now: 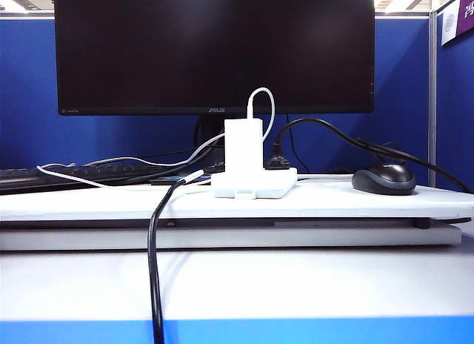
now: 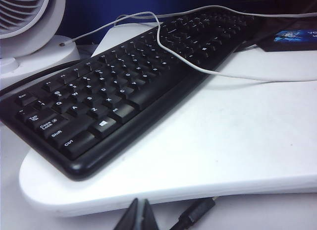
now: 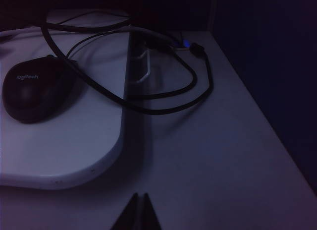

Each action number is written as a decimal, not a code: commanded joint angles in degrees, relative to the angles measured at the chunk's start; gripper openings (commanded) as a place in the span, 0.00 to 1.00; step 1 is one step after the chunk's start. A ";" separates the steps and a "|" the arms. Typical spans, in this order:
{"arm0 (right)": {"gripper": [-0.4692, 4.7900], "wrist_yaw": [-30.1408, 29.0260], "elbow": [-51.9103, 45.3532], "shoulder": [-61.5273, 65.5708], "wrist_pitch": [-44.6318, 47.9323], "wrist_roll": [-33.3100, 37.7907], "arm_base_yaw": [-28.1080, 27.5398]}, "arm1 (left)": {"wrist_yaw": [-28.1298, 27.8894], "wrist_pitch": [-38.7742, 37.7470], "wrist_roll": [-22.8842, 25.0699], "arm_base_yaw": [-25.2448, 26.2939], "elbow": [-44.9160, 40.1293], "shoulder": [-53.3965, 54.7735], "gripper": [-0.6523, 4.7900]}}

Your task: Unplug the white charger from the socket, then place it next to the socket.

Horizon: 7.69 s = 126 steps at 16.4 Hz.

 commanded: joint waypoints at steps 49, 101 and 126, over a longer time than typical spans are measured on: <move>0.71 -35.93 59.91 85.00 13.77 -12.57 21.49 | 44.89 -13.57 6.19 -0.11 57.99 57.96 0.11; 0.32 -43.76 60.00 98.79 22.05 -16.33 23.74 | 44.72 5.75 9.42 -19.76 57.99 89.48 0.11; 0.31 -45.53 59.98 98.82 20.59 -18.27 23.74 | 32.79 8.46 11.58 -27.47 57.99 101.55 0.11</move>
